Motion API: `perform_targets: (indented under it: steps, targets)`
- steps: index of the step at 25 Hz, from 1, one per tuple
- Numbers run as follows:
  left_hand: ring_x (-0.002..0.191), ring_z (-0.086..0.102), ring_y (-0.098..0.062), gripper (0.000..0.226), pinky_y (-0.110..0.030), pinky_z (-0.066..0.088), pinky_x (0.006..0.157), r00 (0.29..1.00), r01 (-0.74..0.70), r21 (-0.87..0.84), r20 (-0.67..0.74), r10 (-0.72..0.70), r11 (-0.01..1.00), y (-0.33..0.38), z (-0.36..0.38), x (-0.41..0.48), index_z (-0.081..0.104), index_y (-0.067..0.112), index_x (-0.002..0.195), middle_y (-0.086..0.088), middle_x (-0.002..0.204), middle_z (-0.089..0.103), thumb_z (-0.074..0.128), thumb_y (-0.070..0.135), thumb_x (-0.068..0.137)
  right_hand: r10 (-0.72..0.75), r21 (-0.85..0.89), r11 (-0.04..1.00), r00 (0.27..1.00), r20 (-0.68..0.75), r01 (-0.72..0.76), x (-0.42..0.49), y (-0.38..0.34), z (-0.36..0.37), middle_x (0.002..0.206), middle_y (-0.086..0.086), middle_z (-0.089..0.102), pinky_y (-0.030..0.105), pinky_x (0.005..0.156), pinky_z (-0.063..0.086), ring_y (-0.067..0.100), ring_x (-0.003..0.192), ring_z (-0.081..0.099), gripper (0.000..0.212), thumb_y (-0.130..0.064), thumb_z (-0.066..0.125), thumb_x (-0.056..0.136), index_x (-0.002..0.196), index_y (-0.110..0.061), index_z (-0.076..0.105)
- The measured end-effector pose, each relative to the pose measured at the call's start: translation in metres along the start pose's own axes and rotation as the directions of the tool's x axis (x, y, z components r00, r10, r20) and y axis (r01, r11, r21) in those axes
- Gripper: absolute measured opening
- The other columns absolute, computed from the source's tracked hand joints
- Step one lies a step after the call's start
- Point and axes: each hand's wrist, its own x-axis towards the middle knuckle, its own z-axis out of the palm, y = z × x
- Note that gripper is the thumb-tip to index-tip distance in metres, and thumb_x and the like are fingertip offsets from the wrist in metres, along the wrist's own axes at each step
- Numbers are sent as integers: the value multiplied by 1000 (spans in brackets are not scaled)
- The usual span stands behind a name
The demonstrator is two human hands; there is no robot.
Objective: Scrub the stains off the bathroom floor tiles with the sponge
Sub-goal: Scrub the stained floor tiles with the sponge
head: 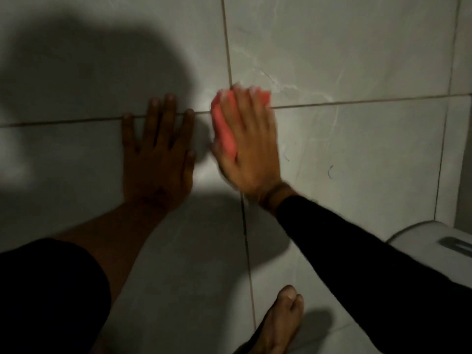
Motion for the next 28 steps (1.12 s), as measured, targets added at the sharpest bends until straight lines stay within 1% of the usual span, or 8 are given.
perform_targets:
  steps: [4, 9, 12, 17, 22, 23, 26, 28]
  targets:
    - [169, 11, -39, 75, -69, 5, 131, 1000, 0, -6, 30, 1, 1000, 0, -5, -1, 18, 21, 173, -14, 183, 10, 39, 38, 103, -64, 67, 997, 940, 336, 44, -165, 2, -35, 176, 19, 32, 69, 128, 28, 40, 168, 17, 69, -49, 43, 106, 167, -18, 37]
    - [169, 9, -40, 73, -70, 3, 130, 999, -2, -2, 39, 2, 1000, 2, -7, 0, 16, 20, 174, -14, 183, 7, 34, 40, 106, 442, -78, 897, 886, 144, -435, -45, 78, -40, 180, 20, 22, 62, 136, 15, 41, 168, 17, 81, -57, 22, 104, 170, -11, 31]
    - [169, 9, -40, 73, -70, 3, 130, 999, 6, -18, 34, -5, 1000, 2, -6, 0, 18, 20, 174, -15, 183, 8, 34, 41, 105, 208, -1, 978, 977, -45, -208, -10, 15, -11, 175, 25, 33, 67, 134, 19, 45, 165, 23, 72, -42, 46, 103, 166, -7, 38]
    - [169, 8, -39, 73, -71, 5, 130, 999, -7, -18, 32, 7, 1000, 0, -6, 0, 17, 20, 174, -15, 183, 7, 34, 40, 106, 160, 126, 973, 958, 239, -194, -203, -51, -23, 177, 8, 29, 60, 136, 16, 25, 170, 6, 76, -45, 62, 99, 167, -20, 37]
    - [169, 8, -41, 72, -73, 6, 129, 1000, -17, -15, 14, 17, 1000, 0, -2, -4, 15, 20, 173, -15, 183, 6, 31, 43, 107, 834, 146, 534, 547, 70, -833, -157, 63, -29, 180, 24, 16, 64, 136, 11, 43, 169, 10, 77, -42, 42, 104, 169, -3, 26]
    - [169, 8, -42, 71, -73, 5, 129, 1000, -20, -13, 18, 20, 1000, 0, -2, -2, 15, 20, 173, -15, 183, 5, 31, 43, 107, 841, 149, 532, 541, 25, -834, -132, 64, -25, 179, 25, 19, 62, 137, 11, 44, 168, 13, 78, -45, 40, 105, 169, -4, 27]
    - [169, 8, -41, 71, -73, 5, 129, 1000, -7, -30, 21, 7, 1000, 0, -3, -2, 15, 20, 173, -16, 183, 6, 32, 42, 107, 599, 102, 790, 797, 83, -604, -146, 14, -8, 182, 21, 13, 53, 140, 0, 39, 170, 6, 78, -49, 36, 106, 172, -10, 22]
    - [169, 8, -40, 72, -72, 4, 130, 1000, -2, -34, 22, 3, 999, 0, -4, -2, 16, 20, 173, -15, 183, 6, 34, 41, 106, 589, 101, 784, 785, 191, -613, -203, -14, -20, 182, 18, 10, 57, 139, 2, 40, 170, 5, 80, -51, 38, 104, 172, -11, 20]
